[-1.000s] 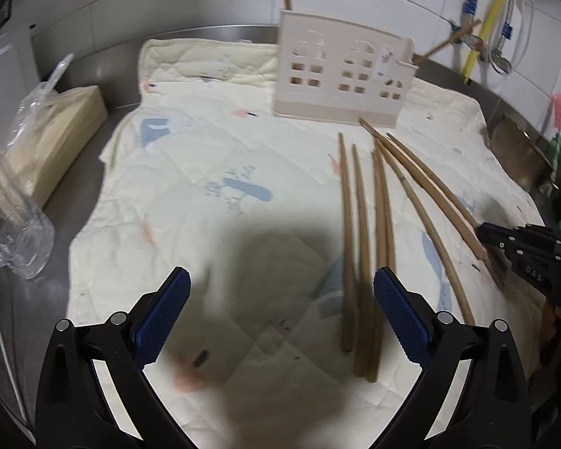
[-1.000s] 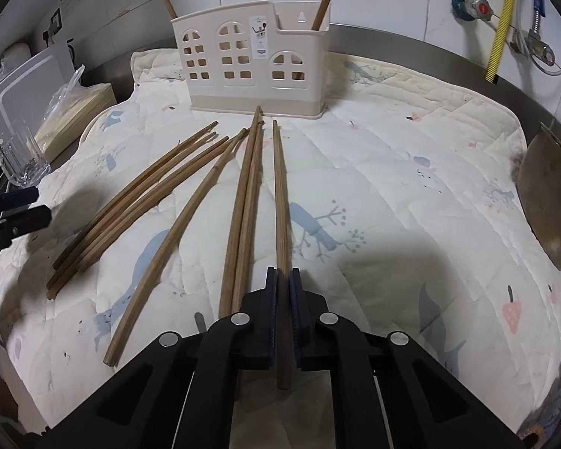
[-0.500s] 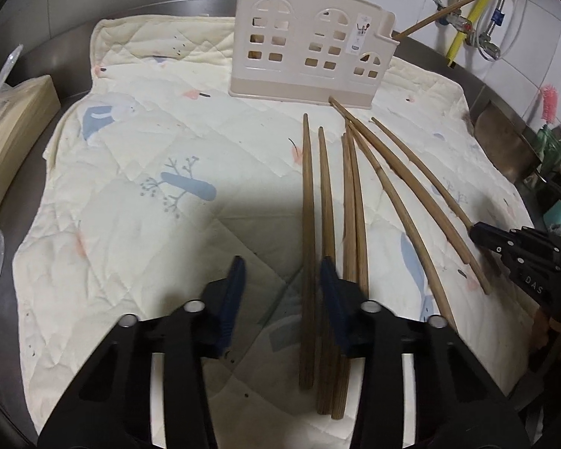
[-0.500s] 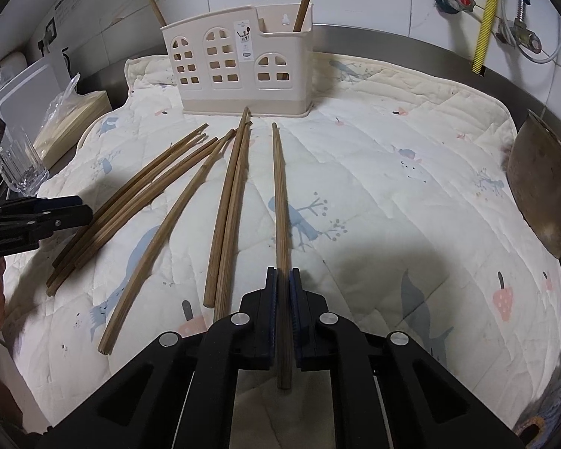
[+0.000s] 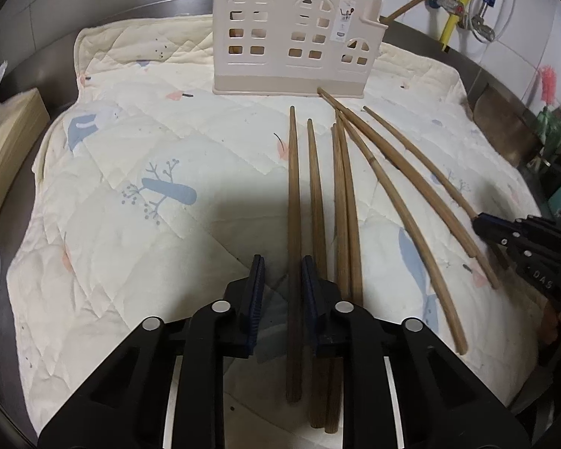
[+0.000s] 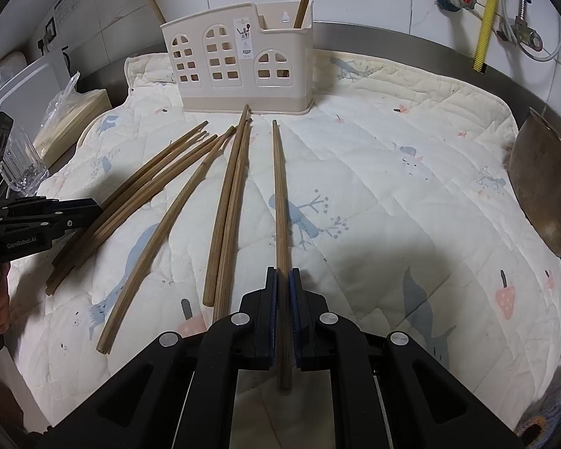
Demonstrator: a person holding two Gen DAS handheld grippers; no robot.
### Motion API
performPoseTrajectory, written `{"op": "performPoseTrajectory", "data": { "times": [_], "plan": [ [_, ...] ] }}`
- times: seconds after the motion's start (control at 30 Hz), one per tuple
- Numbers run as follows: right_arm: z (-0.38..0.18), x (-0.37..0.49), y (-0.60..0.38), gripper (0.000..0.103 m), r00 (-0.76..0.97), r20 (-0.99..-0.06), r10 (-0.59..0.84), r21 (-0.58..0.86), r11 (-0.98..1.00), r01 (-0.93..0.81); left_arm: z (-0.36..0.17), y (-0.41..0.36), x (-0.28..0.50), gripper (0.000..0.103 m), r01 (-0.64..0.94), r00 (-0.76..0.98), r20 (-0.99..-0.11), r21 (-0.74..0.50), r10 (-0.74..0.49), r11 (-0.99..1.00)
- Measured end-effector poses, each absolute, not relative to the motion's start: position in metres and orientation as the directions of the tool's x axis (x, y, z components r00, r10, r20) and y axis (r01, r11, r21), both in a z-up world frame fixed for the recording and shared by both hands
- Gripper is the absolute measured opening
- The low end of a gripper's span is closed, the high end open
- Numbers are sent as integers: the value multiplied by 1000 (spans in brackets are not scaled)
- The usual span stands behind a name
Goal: Organize utensils
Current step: 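Raise both held chopsticks upright and lower them into the white holder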
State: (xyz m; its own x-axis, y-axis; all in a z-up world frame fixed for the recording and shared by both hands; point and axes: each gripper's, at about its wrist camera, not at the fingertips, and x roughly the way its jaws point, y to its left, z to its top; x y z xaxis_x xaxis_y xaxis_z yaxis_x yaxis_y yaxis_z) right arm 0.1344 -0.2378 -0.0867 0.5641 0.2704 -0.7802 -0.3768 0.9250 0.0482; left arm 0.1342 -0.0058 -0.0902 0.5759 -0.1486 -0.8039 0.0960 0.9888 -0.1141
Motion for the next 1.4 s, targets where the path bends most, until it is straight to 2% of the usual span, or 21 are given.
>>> {"op": "performPoseTrajectory", "data": {
  "times": [0.2,0.5,0.9,1.4],
  "plan": [
    [-87,134,-237,7,566,-780,267,43,925,-377,-89,-5,135,7,84,580,-803,-109,-138,990],
    [-66,129,-243,7,615,-741,269,33,930,-367,-63,2,127,6,95,627,-766,-110,-145,989],
    [23,136,-231,7,740,-587,328,-13,910,-414,3,4,132,6,148,728,-667,-75,-160,986],
    [106,185,-204,6,726,-551,411,-41,856,-516,73,0,172,5,248,761,-607,-56,-230,967]
  ]
}}
